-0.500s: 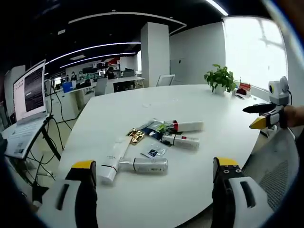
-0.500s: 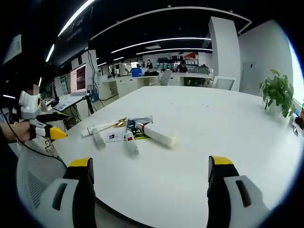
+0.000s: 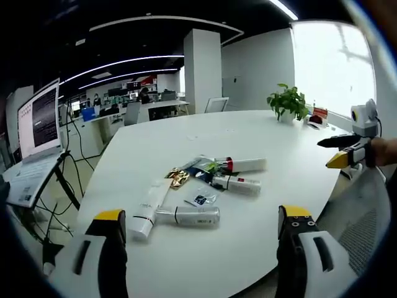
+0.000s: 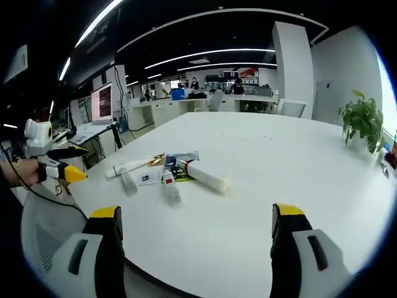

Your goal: Arrange the skincare products in the storage area until every visible bottle or jar stands upright without overlapping.

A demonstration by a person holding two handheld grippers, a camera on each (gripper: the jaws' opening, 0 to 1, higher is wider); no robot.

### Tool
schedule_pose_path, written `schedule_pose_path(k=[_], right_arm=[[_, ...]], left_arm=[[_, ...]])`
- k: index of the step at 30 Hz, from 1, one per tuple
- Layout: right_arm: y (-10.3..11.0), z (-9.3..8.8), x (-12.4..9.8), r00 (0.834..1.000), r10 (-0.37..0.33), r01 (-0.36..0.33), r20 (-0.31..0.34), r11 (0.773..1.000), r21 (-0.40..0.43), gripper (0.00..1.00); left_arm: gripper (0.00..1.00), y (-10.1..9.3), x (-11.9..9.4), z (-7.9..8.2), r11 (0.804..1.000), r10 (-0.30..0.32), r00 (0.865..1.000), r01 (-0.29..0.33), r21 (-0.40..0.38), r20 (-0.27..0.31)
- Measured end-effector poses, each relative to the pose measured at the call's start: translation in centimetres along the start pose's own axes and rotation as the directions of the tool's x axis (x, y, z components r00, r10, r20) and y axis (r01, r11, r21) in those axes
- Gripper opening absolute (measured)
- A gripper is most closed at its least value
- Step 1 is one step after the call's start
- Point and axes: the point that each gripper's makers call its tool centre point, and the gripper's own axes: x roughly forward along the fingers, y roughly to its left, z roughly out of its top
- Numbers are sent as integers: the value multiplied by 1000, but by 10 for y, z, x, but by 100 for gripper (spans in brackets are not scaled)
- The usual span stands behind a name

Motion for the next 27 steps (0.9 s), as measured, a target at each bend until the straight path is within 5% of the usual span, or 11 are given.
schedule_pose_path(k=[27], right_arm=[[3, -1, 0, 1000, 10, -10, -9, 1000, 1, 99]], left_arm=[[95, 0, 1, -2, 1000, -6, 1000, 6, 9, -10]])
